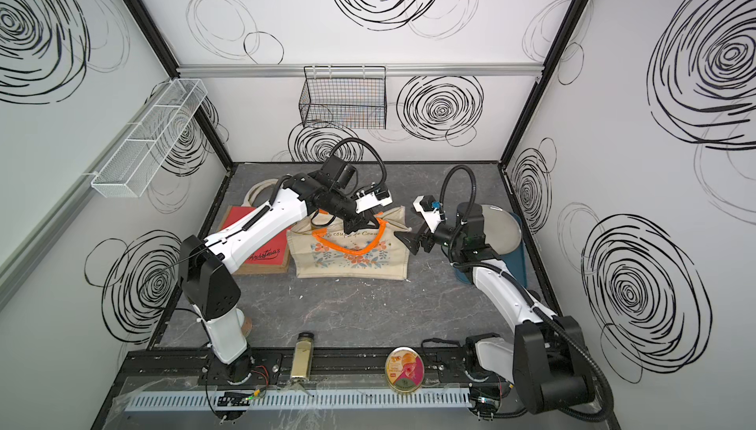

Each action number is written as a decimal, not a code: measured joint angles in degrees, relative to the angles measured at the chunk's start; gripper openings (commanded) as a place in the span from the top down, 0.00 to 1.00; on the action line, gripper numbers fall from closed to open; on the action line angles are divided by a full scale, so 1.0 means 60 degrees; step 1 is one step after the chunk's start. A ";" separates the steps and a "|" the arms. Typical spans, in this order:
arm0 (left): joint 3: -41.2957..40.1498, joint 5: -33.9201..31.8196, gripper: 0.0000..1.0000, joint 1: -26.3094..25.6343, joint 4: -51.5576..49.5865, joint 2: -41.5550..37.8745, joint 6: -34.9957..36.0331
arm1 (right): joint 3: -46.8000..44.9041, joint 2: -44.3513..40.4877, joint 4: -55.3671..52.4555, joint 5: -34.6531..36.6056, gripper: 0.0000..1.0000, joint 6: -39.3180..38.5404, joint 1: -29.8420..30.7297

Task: Put away the canvas bag
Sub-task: Press the canvas bag at the center of the board.

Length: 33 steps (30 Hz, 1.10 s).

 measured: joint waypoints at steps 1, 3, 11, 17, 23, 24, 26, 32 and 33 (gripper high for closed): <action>0.0036 -0.0004 1.00 -0.0044 -0.0076 0.0004 0.0000 | 0.0135 0.0215 0.0117 -0.0004 0.04 -0.0025 0.0106; 0.0095 -0.0073 1.00 -0.0091 -0.0153 0.0004 -0.0015 | 0.0328 0.0525 0.0364 0.0000 0.11 -0.0106 0.0477; -0.0022 -0.0313 1.00 0.0146 -0.0022 -0.0011 -0.0488 | -0.0124 0.0583 0.1566 0.0138 1.00 0.0244 0.1115; -0.0346 -0.0302 1.00 0.0273 0.0324 -0.0073 -0.0889 | -0.0455 0.0550 0.1883 0.0270 0.30 0.0678 0.1239; -0.0725 0.0007 1.00 0.0426 0.1020 -0.0750 -0.1351 | -0.1435 0.0226 0.2867 0.0925 0.11 0.1279 0.1257; -0.0863 0.0182 1.00 0.0499 0.1137 -0.0954 -0.1421 | -0.1687 0.0124 0.3096 0.1027 0.12 0.1388 0.1260; -0.0965 0.0484 1.00 0.0645 0.1220 -0.1260 -0.1588 | -0.1993 0.0047 0.3432 0.1155 0.14 0.1570 0.1260; -0.0962 0.0623 1.00 0.0634 0.1173 -0.1563 -0.1676 | -0.2178 0.0044 0.4488 0.1705 0.61 0.2044 0.1581; -0.0962 0.0616 1.00 0.0608 0.1118 -0.1555 -0.1676 | -0.2178 0.0047 0.4619 0.1730 0.85 0.2058 0.1654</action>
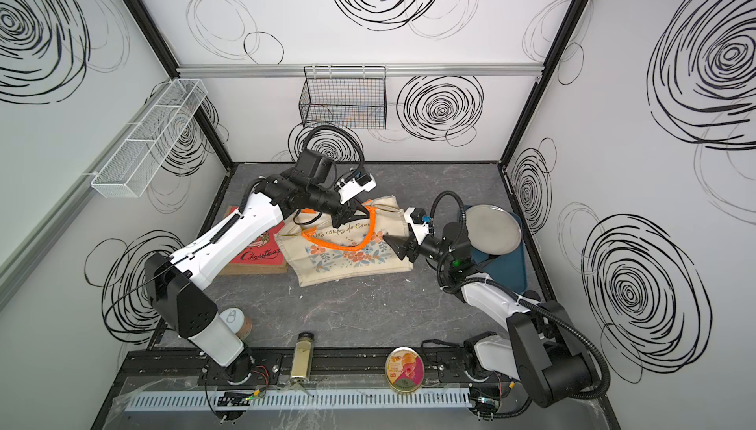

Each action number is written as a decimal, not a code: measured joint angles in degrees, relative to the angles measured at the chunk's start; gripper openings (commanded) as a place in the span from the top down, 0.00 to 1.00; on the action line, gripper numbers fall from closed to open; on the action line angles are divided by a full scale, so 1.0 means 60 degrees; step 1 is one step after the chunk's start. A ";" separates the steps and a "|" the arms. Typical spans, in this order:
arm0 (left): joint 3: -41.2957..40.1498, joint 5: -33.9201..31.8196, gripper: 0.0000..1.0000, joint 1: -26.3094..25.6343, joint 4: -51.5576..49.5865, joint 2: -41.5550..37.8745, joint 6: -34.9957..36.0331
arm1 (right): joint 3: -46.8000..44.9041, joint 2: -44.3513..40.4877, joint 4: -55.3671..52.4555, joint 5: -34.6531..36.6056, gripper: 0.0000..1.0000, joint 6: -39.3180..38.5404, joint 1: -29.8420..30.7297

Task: Put away the canvas bag
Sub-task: Press the canvas bag at the center of the board.

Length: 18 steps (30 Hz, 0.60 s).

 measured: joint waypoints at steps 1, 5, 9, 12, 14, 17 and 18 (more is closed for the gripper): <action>-0.0007 -0.0011 1.00 -0.0015 -0.0025 0.0004 -0.0007 | 0.0000 0.0011 0.0069 0.0033 0.96 0.0055 0.0036; -0.0120 0.0036 1.00 0.0051 0.0237 -0.0004 -0.0240 | -0.0018 0.0036 0.0280 0.0073 1.00 0.0240 0.0095; -0.0339 0.0393 1.00 0.0284 0.0586 -0.0011 -0.0597 | -0.0051 0.0036 0.0339 0.0160 0.21 0.0324 0.0102; -0.0412 0.0612 1.00 0.0335 0.0692 -0.0022 -0.0739 | -0.0080 0.0036 0.0353 0.0262 0.08 0.0466 0.0124; -0.0412 0.0732 1.00 0.0342 0.0769 -0.0036 -0.0798 | -0.0076 0.0113 0.0444 0.0397 0.12 0.0678 0.0127; -0.0539 0.0794 1.00 0.0393 0.0841 -0.0171 -0.0900 | 0.0066 0.0437 0.0390 0.0382 0.21 0.0834 0.0124; -0.0586 0.0794 1.00 0.0423 0.0849 -0.0229 -0.0943 | 0.0142 0.0565 0.0331 0.0357 0.32 0.0809 0.0124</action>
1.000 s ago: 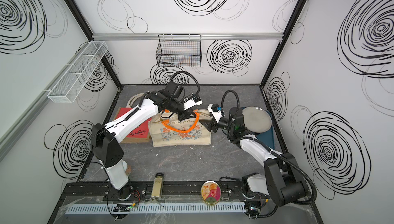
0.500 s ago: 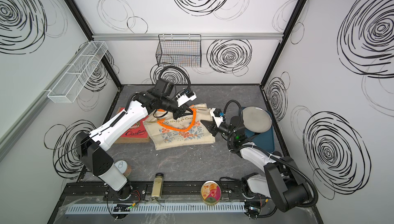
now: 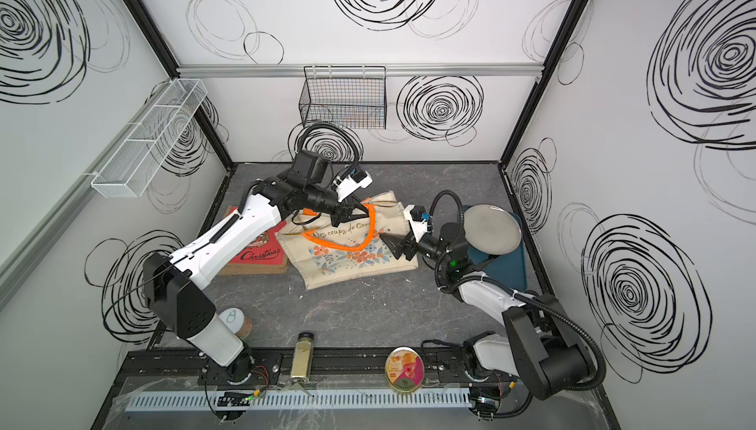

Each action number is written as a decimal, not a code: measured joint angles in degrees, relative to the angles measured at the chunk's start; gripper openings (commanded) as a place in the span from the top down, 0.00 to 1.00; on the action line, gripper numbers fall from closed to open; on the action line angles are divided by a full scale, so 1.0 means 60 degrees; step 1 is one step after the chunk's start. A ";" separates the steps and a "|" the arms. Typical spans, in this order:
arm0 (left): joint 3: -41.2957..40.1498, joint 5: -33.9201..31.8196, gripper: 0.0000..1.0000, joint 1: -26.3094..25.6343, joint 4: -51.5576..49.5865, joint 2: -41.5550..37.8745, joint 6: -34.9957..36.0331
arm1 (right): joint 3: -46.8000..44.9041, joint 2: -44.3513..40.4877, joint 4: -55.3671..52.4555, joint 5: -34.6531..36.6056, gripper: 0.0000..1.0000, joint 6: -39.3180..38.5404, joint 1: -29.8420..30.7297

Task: Put away the canvas bag
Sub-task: Press the canvas bag at the center of the board.

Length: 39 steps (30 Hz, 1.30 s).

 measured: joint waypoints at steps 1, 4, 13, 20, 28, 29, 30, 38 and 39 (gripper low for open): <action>-0.0062 0.0000 1.00 0.0066 0.0007 -0.0062 -0.0066 | 0.0073 0.0124 -0.0066 -0.0036 0.52 -0.0066 0.0000; -0.0208 0.0004 1.00 0.0306 0.0047 -0.0186 -0.0229 | 0.0073 0.0288 -0.0040 -0.0135 0.99 -0.0036 0.0000; -0.0280 -0.0080 1.00 0.0419 0.0182 -0.0204 -0.0459 | -0.0004 0.0302 -0.0113 -0.0091 0.15 0.0102 0.0058; -0.0288 -0.0087 1.00 0.0532 0.0346 -0.0335 -0.0707 | 0.0091 0.0623 -0.0390 0.0051 1.00 0.0262 0.0047; -0.0291 -0.0058 1.00 0.0612 0.0466 -0.0364 -0.0849 | 0.0310 0.0306 -0.1351 0.0120 0.34 0.0226 0.0029; -0.0295 -0.0004 1.00 0.0630 0.0535 -0.0364 -0.0918 | 0.0466 0.0266 -0.1683 0.0164 0.29 0.0291 -0.0026; -0.0295 0.0011 1.00 0.0648 0.0612 -0.0364 -0.0965 | 0.0641 0.0251 -0.1989 0.0182 0.25 0.0404 -0.0117; -0.0295 0.0058 1.00 0.0725 0.0991 -0.0415 -0.1191 | 0.0933 0.0313 -0.2922 -0.0397 0.00 0.2262 -0.1388; -0.0295 0.0044 1.00 0.0721 0.1024 -0.0415 -0.1191 | 0.0918 0.0317 -0.2914 -0.0466 0.00 0.2473 -0.1501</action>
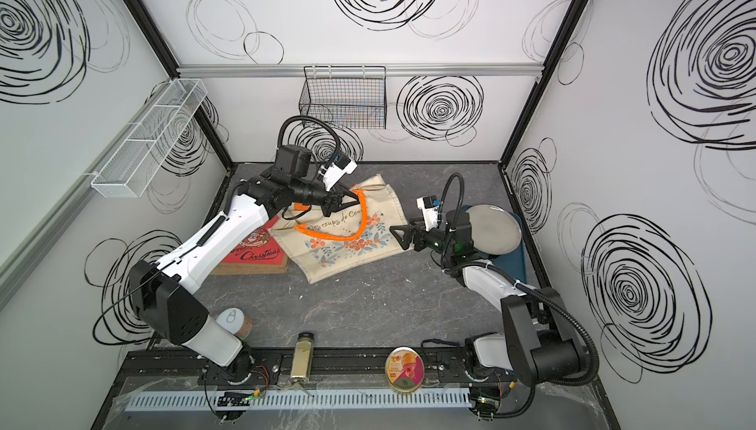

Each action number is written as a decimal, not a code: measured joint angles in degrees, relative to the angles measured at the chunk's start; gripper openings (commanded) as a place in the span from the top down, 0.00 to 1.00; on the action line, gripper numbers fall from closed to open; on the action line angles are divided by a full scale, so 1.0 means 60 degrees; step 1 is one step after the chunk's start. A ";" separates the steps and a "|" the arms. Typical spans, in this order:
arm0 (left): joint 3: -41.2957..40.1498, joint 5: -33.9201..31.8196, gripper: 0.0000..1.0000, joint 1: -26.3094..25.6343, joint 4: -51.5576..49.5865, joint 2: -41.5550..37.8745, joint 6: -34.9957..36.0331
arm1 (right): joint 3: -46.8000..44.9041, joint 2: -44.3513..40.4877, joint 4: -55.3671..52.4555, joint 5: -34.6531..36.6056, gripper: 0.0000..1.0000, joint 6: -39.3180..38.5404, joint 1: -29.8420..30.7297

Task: Put away the canvas bag
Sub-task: Press the canvas bag at the center of the board.

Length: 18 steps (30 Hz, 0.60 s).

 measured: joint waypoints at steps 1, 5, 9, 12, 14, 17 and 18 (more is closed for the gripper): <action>0.0000 -0.0025 1.00 0.0000 0.0029 0.0000 0.0000 | -0.0040 -0.0004 0.0018 -0.0058 0.00 0.0222 -0.0098; 0.0000 -0.0149 1.00 0.0000 0.0011 0.0000 0.0036 | -0.0419 -0.0317 -0.0044 0.0197 0.00 0.0437 -0.0200; 0.0004 -0.0302 1.00 0.0000 -0.0138 0.0000 0.0117 | -0.0674 -0.1373 -0.0543 0.0907 0.00 0.0215 -0.0237; 0.0004 -0.0379 1.00 -0.0018 -0.0189 -0.0004 0.0178 | -0.0980 -0.2433 -0.0576 0.1457 0.00 0.0135 -0.0441; 0.0004 -0.0415 1.00 -0.0029 -0.0189 -0.0007 0.0208 | -0.1377 -0.3246 -0.0550 0.2051 0.00 0.0328 -0.0612; 0.0004 -0.0466 1.00 -0.0036 -0.0189 -0.0040 0.0240 | -0.1931 -0.4058 -0.0554 0.2739 0.00 0.0568 -0.0765; 0.0004 -0.0477 1.00 -0.0036 -0.0189 -0.0066 0.0244 | -0.2014 -0.4186 -0.0656 0.2852 0.00 0.0590 -0.0787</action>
